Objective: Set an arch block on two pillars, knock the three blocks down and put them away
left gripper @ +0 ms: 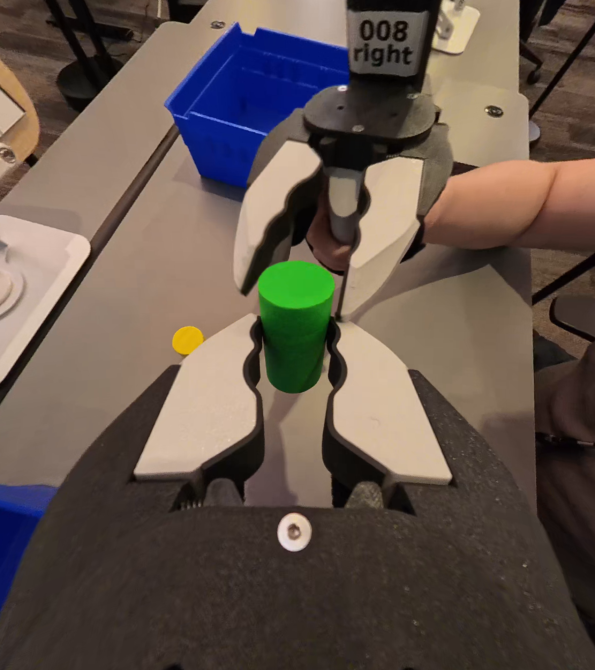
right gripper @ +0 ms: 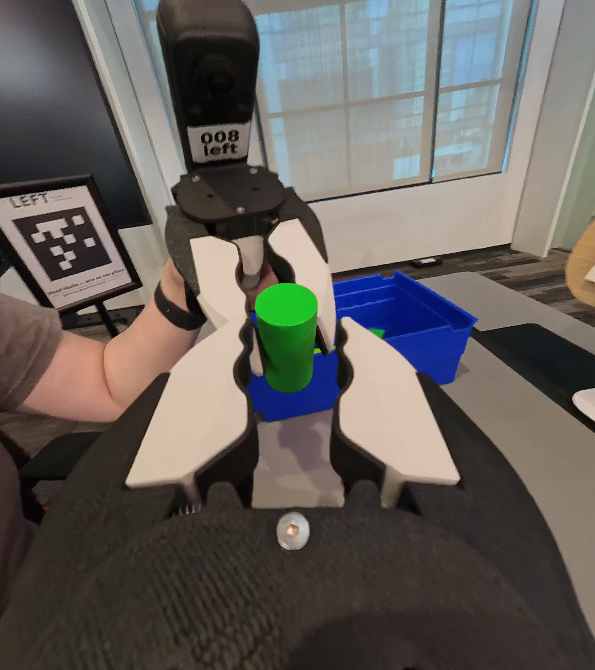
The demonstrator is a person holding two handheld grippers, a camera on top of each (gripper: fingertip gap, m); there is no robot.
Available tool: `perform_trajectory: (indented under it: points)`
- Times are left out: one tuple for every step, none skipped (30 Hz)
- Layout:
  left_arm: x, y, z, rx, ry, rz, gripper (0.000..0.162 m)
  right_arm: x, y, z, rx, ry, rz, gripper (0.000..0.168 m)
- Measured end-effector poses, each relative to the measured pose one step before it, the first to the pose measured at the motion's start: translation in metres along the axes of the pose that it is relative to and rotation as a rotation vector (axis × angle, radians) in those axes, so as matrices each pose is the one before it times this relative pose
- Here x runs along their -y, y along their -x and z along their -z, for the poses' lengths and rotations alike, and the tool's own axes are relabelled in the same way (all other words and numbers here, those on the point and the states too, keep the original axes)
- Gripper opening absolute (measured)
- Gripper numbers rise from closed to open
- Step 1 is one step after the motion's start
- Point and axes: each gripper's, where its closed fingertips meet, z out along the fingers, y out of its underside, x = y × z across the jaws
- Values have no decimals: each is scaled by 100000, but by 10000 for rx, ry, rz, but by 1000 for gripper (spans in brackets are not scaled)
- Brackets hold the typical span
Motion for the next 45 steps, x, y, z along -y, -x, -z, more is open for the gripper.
perform_trajectory:
  points:
    - [-298, -207, -206, -38, 219, -145, 34, -136, 373, -59, 292, 13, -60, 36]
    - [-289, -59, -156, 48, 173, -155, 34, -268, 212, -30, 178, 110, -15, 32]
    - [-261, 105, -72, 98, 142, -147, 34, -308, -107, -22, -40, 184, 72, 32]
    - [-128, 136, 1, 81, 20, -111, 34, -189, -176, 30, -101, 166, 61, 32]
    - [-5, 217, 172, 106, -77, -77, 34, 38, -312, 146, -175, 40, 69, 32]
    - [10, 393, 391, 186, -81, -3, 38, 285, -494, 335, -255, -116, 122, 32]
    - [-104, 585, 552, 269, -22, 73, 45, 439, -725, 503, -330, -198, 97, 32]
    - [-204, 697, 695, 299, 3, 91, 50, 279, -1119, 593, -499, -92, 46, 32]
    - [-141, 813, 825, 350, -87, 83, 53, -227, -1584, 571, -731, 210, 86, 32]
    - [5, 771, 930, 310, -199, 115, 56, -841, -1885, 464, -868, 503, 196, 32]
    - [94, 691, 1028, 225, -254, 148, 58, -1346, -1927, 245, -833, 659, 145, 32]
    - [180, 719, 1134, 241, -296, 160, 59, -1635, -1867, 48, -825, 646, 6, 32]
    - [316, 766, 1207, 279, -379, 150, 59, -1598, -1505, -146, -665, 440, -122, 32]
    - [406, 686, 1232, 236, -442, 139, 61, -1561, -809, -357, -237, 370, -164, 32]
    - [430, 587, 1209, 193, -441, 138, 63, -1475, -429, -459, -27, 328, -125, 32]
    - [444, 536, 1174, 178, -440, 146, 66, -1446, -292, -516, 38, 409, -86, 32]
    - [420, 449, 1093, 141, -426, 129, 69, -1343, -269, -516, 41, 463, -19, 32]
    - [336, 299, 987, 73, -394, 97, 69, -1013, -261, -470, 17, 316, 24, 32]
    - [175, 104, 866, -20, -367, 61, 69, -628, -18, -408, 134, 115, -39, 32]
    - [8, -154, 756, -141, -355, 4, 73, -282, 327, -326, 332, -39, -56, 32]
    - [98, -185, 621, -140, -401, -114, 75, -155, 225, -244, 234, -55, -25, 32]
    - [248, 65, 475, 40, -366, -150, 71, -126, -102, -155, -29, -33, 38, 32]
    - [244, 382, 333, 223, -245, -100, 68, -104, -114, -104, -57, -34, 159, 32]
    - [78, 451, 221, 225, -117, -12, 69, -164, -84, -83, -32, 29, 176, 32]
    - [-215, 292, 125, 79, 30, 33, 66, -202, -63, -89, -19, 51, 135, 32]
    - [-518, 263, 34, 10, 198, 63, 64, -182, -9, -87, 30, 21, 110, 33]
    - [-846, 452, -55, 121, 396, 108, 63, -168, 25, -92, 37, 9, 92, 33]
    - [-1137, 767, -114, 318, 594, 58, 62, -208, -91, -82, -44, 58, 85, 33]
    - [-1237, 1002, -196, 479, 658, -8, 61, -181, -90, -73, -47, 60, 101, 33]
    - [-1199, 957, -304, 465, 618, -45, 62, 30, 45, -20, 40, -78, 73, 33]
    - [-1031, 732, -412, 322, 510, -59, 62, -26, -7, -19, 10, -21, 13, 33]
    - [-811, 568, -508, 211, 365, -27, 62, 2, -27, -7, -3, -31, -7, 33]
    - [-599, 473, -562, 130, 236, -4, 62, 3, -1, 8, 20, -17, 17, 33]
    - [-541, 419, -604, 90, 188, 42, 61, -13, -20, 17, 8, -5, 23, 33]
    - [-600, 402, -647, 74, 231, 85, 61, -10, -41, 42, -7, 3, -1, 32]
    - [-731, 407, -710, 89, 307, 93, 63, -44, -70, 24, -22, 13, -24, 32]
    - [-876, 387, -737, 82, 420, 79, 65, -98, -132, 1, -55, 56, -39, 33]
    - [-917, 319, -740, 55, 477, 19, 64, -118, -88, -3, -25, 68, -40, 33]
    - [-866, 194, -719, 9, 469, -17, 63, -72, 11, -28, 36, 32, -37, 34]
    - [-677, 33, -675, -63, 382, -74, 60, -53, -37, -14, -12, 28, -32, 34]
    - [-445, -25, -612, -72, 225, -125, 58, -6, -71, -3, -60, 7, -4, 34]
    - [-281, 28, -559, -1, 109, -151, 56, 48, -53, 2, -67, -6, 12, 36]
    - [-338, 19, -488, 27, 156, -183, 54, 75, -60, 12, -81, -5, 15, 40]
    - [-587, 44, -429, 52, 329, -148, 53, 163, -80, 33, -106, -48, 21, 45]
    - [-775, 162, -397, 96, 462, -64, 54, 231, -52, 62, -88, -96, 32, 50]
